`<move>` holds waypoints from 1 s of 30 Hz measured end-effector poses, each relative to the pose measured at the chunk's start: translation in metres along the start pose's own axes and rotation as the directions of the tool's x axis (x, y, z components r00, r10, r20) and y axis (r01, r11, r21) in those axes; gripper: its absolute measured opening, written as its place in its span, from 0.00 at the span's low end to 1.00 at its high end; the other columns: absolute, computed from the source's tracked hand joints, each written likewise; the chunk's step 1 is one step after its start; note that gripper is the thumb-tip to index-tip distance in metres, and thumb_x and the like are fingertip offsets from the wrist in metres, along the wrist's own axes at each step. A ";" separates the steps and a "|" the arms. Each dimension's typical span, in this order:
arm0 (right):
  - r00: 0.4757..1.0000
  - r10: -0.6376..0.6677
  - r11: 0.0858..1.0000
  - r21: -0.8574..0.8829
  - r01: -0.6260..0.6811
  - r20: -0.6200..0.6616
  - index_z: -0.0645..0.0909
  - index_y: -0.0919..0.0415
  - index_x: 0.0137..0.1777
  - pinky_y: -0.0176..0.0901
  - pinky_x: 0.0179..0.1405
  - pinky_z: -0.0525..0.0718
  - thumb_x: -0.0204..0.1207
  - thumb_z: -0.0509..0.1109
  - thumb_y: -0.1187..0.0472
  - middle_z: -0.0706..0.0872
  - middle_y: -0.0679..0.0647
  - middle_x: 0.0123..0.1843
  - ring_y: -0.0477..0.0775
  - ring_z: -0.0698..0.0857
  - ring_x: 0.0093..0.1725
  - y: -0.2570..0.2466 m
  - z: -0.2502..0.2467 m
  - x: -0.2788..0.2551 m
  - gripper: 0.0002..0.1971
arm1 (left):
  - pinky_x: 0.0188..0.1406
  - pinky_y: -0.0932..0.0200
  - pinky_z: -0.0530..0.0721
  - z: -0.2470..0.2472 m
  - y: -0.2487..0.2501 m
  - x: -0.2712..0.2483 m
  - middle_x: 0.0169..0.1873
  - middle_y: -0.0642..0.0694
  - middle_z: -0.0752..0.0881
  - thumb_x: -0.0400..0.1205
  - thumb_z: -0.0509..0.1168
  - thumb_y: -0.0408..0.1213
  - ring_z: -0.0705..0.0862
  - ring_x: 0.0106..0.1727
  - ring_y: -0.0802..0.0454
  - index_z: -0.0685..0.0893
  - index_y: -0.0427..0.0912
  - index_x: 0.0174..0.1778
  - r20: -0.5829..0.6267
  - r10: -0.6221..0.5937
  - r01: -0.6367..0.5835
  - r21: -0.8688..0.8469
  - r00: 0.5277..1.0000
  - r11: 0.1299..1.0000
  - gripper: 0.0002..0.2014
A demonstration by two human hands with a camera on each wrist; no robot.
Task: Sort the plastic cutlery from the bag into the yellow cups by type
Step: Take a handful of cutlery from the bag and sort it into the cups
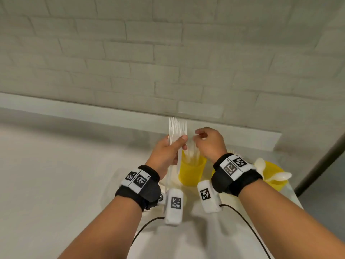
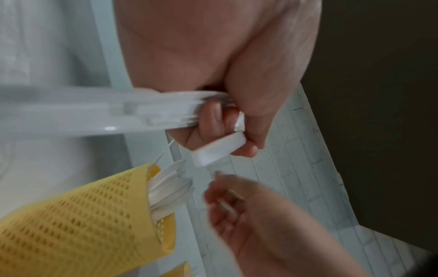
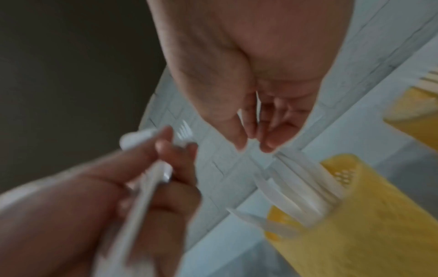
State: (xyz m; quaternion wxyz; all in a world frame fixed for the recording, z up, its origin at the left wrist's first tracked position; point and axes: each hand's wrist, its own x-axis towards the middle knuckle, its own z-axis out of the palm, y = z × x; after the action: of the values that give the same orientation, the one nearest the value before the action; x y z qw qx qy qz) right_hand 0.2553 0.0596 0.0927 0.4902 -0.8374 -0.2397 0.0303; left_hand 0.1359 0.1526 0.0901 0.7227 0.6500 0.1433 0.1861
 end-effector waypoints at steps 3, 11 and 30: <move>0.993 0.017 0.976 0.213 -0.041 0.113 0.84 0.58 0.51 0.45 0.40 0.80 0.80 0.63 0.46 0.88 0.54 0.48 0.52 0.84 0.38 -0.028 -0.020 -0.008 0.16 | 0.19 0.70 0.72 0.010 -0.003 0.002 0.27 0.52 0.79 0.83 0.67 0.43 0.76 0.21 0.61 0.83 0.41 0.44 0.008 -0.019 0.019 0.002 1.000 1.000 0.08; 0.972 -0.041 0.995 0.095 0.020 0.230 0.74 0.57 0.25 0.35 0.28 0.71 0.67 0.79 0.48 0.74 0.50 0.23 0.45 0.73 0.25 -0.027 -0.045 -0.024 0.20 | 0.18 0.73 0.68 0.051 -0.006 0.005 0.25 0.60 0.80 0.79 0.67 0.29 0.75 0.20 0.67 0.82 0.43 0.57 0.129 0.048 -0.068 0.159 0.990 0.985 0.11; 0.993 0.076 0.972 0.217 -0.095 0.093 0.79 0.61 0.37 0.38 0.23 0.70 0.74 0.71 0.51 0.76 0.58 0.30 0.47 0.72 0.21 -0.001 -0.104 -0.022 0.13 | 0.18 0.63 0.65 0.099 -0.021 0.007 0.26 0.47 0.80 0.79 0.69 0.43 0.70 0.21 0.53 0.83 0.46 0.38 0.252 -0.018 -0.016 0.128 0.967 0.992 0.07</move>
State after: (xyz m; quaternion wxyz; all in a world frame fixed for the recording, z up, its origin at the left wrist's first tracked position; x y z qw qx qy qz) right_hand 0.2653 -0.0329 0.1431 0.5679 -0.7854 -0.2187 0.1129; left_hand 0.1884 0.0659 0.0811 0.6915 0.7138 0.0620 0.0916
